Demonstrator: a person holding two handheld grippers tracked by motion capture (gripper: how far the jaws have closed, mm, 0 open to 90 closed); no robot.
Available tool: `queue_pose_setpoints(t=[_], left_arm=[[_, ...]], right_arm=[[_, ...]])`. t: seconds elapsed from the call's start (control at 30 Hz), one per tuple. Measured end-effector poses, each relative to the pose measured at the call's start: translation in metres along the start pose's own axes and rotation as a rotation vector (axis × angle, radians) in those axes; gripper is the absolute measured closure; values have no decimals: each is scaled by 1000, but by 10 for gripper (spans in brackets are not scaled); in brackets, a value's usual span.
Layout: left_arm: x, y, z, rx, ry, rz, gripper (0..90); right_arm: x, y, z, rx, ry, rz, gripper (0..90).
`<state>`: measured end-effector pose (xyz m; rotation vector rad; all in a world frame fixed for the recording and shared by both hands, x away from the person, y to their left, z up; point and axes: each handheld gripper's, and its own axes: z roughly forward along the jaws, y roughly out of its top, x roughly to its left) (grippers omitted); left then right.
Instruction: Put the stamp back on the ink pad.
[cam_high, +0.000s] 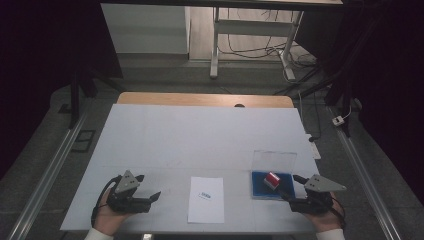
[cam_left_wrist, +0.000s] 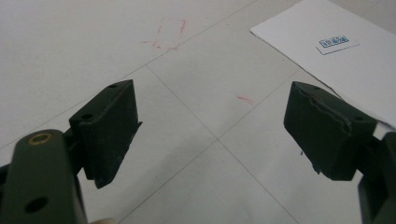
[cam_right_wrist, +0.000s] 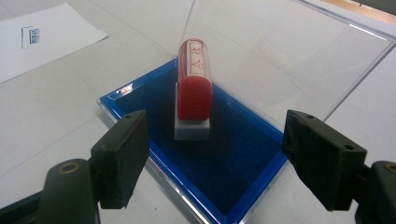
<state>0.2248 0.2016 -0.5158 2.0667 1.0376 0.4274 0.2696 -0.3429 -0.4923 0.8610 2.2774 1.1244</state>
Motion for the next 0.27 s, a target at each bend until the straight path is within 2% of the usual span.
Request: queue_pose_setpoints(t=[0.27], left_arm=[[0, 0, 0, -1, 0, 0, 181]], right_arm=[[0, 0, 0, -4, 10, -1, 227]])
